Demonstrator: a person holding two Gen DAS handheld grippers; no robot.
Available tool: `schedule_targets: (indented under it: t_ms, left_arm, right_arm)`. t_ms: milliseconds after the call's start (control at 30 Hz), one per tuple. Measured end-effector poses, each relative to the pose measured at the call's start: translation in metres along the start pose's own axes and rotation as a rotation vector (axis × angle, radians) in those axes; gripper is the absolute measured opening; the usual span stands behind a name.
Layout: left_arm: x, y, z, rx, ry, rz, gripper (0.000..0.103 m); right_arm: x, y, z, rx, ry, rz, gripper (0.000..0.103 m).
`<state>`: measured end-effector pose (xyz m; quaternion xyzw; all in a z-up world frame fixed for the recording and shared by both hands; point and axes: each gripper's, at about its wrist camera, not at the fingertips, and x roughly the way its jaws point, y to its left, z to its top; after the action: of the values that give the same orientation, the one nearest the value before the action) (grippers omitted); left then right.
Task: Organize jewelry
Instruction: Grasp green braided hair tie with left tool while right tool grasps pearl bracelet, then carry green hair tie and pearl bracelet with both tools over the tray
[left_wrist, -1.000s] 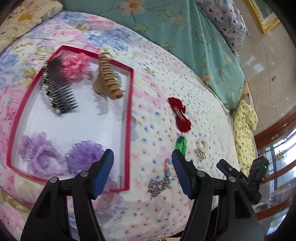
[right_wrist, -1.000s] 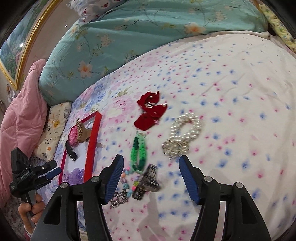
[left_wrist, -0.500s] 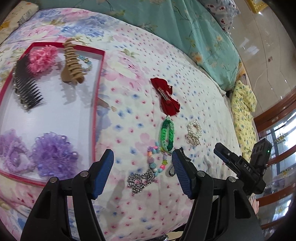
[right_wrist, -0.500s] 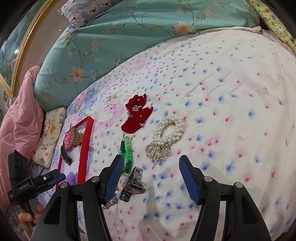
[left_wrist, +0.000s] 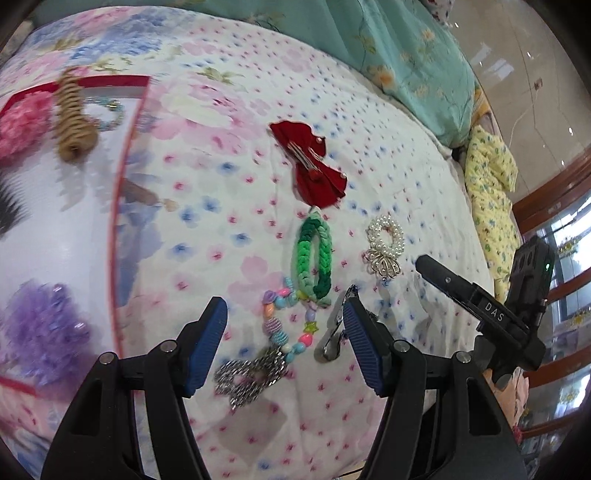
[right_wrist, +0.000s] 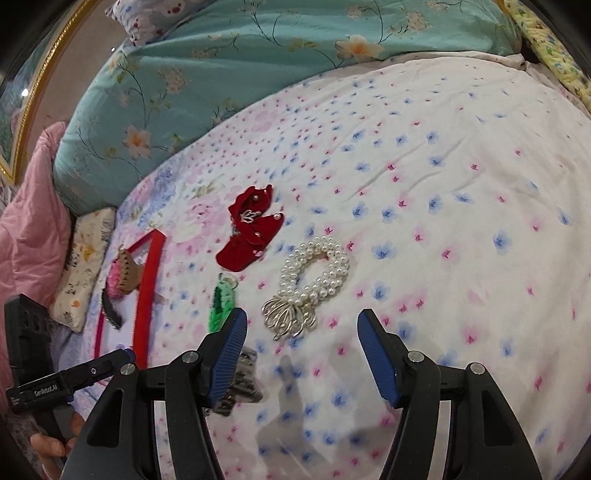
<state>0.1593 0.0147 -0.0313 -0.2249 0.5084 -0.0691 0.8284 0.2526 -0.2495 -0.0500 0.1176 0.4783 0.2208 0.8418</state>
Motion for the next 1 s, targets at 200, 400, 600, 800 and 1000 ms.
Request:
schedule_targets:
  t_ms: [200, 400, 600, 800, 1000]
  left_arm:
    - [0.036, -0.013, 0.013, 0.036, 0.039, 0.018, 0.065]
    - [0.071, -0.017, 0.021, 0.062, 0.087, 0.035, 0.064]
    - [0.081, -0.026, 0.022, 0.13, 0.078, 0.059, 0.029]
    - [0.073, -0.023, 0.023, 0.127, 0.077, 0.019, 0.01]
    - [0.046, -0.013, 0.016, 0.092, 0.04, -0.003, 0.009]
  right_arm:
    - [0.022, 0.001, 0.009, -0.051, 0.027, -0.065, 0.063]
    - [0.04, 0.0, 0.012, -0.08, 0.033, -0.115, 0.052]
    - [0.047, 0.007, 0.017, -0.114, 0.023, -0.123, 0.018]
    - [0.039, 0.014, 0.015, -0.106, 0.0, -0.065, 0.003]
    - [0.025, 0.016, 0.016, -0.057, -0.007, 0.02, 0.003]
